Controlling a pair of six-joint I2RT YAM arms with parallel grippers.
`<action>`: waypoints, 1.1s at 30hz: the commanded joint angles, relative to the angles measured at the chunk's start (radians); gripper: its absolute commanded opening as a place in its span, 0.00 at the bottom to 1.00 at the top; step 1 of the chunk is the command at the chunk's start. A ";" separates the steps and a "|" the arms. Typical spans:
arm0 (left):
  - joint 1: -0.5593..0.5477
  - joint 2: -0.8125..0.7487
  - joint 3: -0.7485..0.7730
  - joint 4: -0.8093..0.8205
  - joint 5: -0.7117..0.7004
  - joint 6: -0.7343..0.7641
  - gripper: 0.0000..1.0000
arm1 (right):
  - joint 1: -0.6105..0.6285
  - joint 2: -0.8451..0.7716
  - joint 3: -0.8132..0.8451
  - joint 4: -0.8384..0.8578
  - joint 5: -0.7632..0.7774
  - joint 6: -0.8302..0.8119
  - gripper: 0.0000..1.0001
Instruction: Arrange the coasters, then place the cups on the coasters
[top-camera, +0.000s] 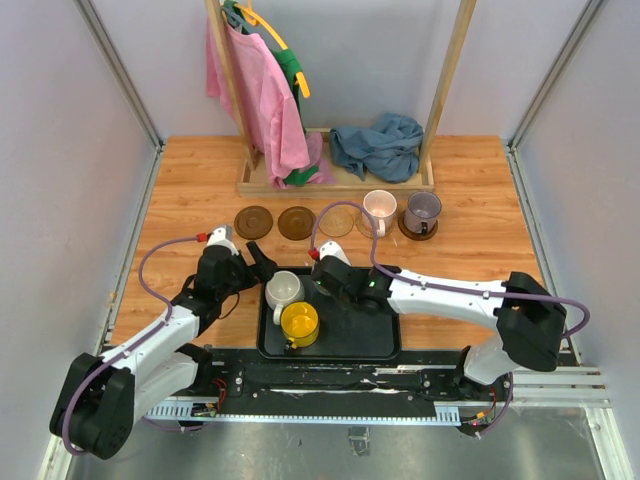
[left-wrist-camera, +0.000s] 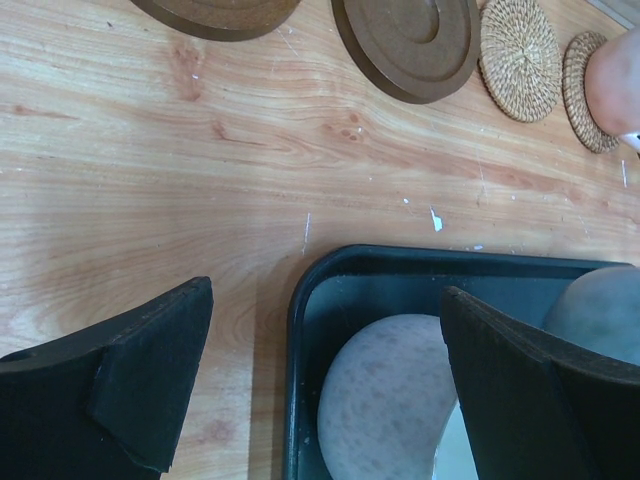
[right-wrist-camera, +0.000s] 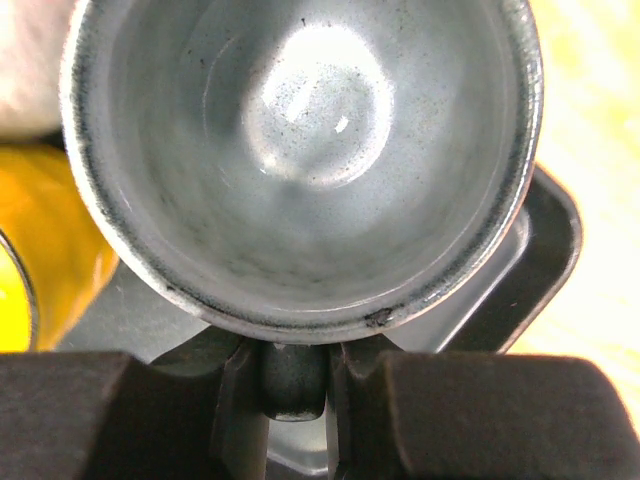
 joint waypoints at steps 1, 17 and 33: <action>-0.009 -0.013 0.003 0.008 -0.025 0.007 1.00 | 0.000 -0.025 0.122 0.046 0.180 0.025 0.01; -0.009 0.021 0.023 0.004 -0.033 0.037 1.00 | -0.177 0.259 0.478 0.037 0.284 0.164 0.01; -0.010 0.038 0.025 -0.006 -0.024 0.057 1.00 | -0.333 0.398 0.635 -0.071 0.106 0.225 0.01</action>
